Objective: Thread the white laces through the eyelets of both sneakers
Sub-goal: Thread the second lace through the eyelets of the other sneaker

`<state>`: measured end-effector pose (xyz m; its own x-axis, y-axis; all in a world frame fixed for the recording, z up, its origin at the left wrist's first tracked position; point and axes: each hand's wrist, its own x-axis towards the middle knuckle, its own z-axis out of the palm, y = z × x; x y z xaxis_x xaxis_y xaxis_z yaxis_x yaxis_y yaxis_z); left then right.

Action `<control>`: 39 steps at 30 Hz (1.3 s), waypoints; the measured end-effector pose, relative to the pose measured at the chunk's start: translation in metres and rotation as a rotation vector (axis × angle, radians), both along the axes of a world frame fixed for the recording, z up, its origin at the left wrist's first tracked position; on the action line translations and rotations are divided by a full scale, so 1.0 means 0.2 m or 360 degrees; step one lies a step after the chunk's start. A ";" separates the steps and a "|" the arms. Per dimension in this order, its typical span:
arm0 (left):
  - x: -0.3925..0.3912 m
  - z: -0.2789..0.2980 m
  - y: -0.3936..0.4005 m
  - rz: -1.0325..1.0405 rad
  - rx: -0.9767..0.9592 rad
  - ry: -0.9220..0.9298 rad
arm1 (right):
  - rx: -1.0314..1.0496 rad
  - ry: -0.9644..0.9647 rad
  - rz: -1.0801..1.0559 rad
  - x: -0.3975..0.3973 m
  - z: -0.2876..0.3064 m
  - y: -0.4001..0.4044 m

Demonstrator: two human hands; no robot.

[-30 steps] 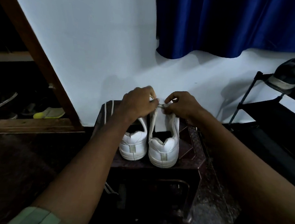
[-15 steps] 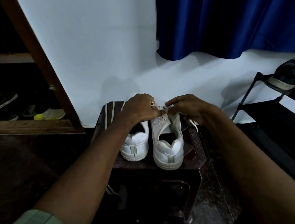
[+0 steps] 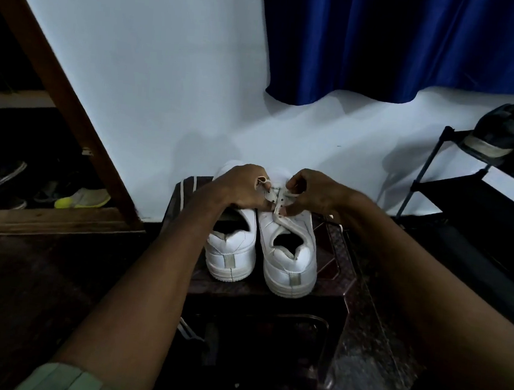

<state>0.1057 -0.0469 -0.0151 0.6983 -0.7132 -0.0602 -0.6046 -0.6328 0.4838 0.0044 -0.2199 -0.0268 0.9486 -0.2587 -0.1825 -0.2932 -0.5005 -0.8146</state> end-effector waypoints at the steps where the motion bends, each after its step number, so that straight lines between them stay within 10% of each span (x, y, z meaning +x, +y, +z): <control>1: 0.00 0.00 0.00 -0.0003 -0.0018 0.0012 | 0.0010 0.0019 0.0016 -0.01 0.01 0.00; 6: 0.01 -0.02 0.01 0.0063 -0.0237 0.0124 | 0.0151 -0.0001 -0.0036 -0.01 0.00 -0.01; 12: 0.02 0.07 0.03 0.0506 -0.1684 0.0962 | 0.0159 0.0043 0.0003 -0.03 0.05 -0.04; 22: -0.06 0.08 0.01 0.0337 -0.0368 -0.0038 | 0.0106 -0.0029 -0.0109 -0.03 0.09 -0.08; 30: -0.07 0.19 -0.04 0.0210 -0.1490 0.0850 | 0.0279 -0.0304 -0.0201 -0.05 0.15 -0.02; 39: -0.08 0.22 -0.02 -0.0069 -0.0839 -0.0419 | 0.0240 -0.0680 -0.0081 -0.03 0.25 0.14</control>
